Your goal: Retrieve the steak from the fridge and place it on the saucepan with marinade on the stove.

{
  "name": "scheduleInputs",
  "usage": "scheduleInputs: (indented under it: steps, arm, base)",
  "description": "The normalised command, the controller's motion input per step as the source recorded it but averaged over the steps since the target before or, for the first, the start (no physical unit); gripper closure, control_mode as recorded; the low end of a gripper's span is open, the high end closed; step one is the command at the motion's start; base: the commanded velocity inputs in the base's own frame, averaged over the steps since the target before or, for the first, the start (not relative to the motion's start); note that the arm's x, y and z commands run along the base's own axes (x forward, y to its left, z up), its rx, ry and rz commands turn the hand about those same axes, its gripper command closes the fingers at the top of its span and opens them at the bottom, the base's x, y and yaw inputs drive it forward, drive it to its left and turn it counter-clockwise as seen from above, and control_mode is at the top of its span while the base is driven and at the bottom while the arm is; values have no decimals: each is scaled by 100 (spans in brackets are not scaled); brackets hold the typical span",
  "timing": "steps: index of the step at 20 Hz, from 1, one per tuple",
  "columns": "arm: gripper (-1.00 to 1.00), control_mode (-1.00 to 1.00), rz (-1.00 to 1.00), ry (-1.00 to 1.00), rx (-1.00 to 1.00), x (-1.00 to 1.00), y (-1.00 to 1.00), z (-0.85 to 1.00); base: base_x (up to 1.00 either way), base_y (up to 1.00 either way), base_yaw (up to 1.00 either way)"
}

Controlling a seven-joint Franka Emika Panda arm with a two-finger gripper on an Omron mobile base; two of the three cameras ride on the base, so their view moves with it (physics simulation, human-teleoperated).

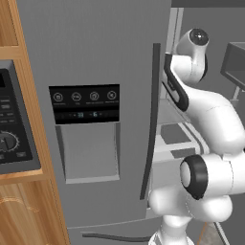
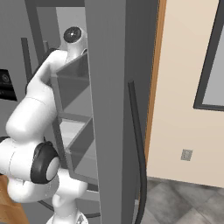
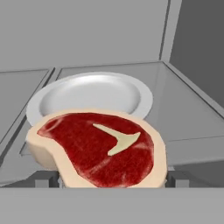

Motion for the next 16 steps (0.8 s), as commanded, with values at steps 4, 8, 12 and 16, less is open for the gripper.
scheduleInputs:
  steps: [4,8,12,16]
  arm:
    - [100,-100,-7,0,0,-81,15,4]
    - [100,-100,-3,0,0,-77,18,9]
    - [100,-100,0,0,0,-76,21,11]
    - [100,-100,0,0,0,-61,23,5]
  base:
    - [0,0,0]
    - [0,0,0]
    - [0,0,0]
    - [0,0,0]
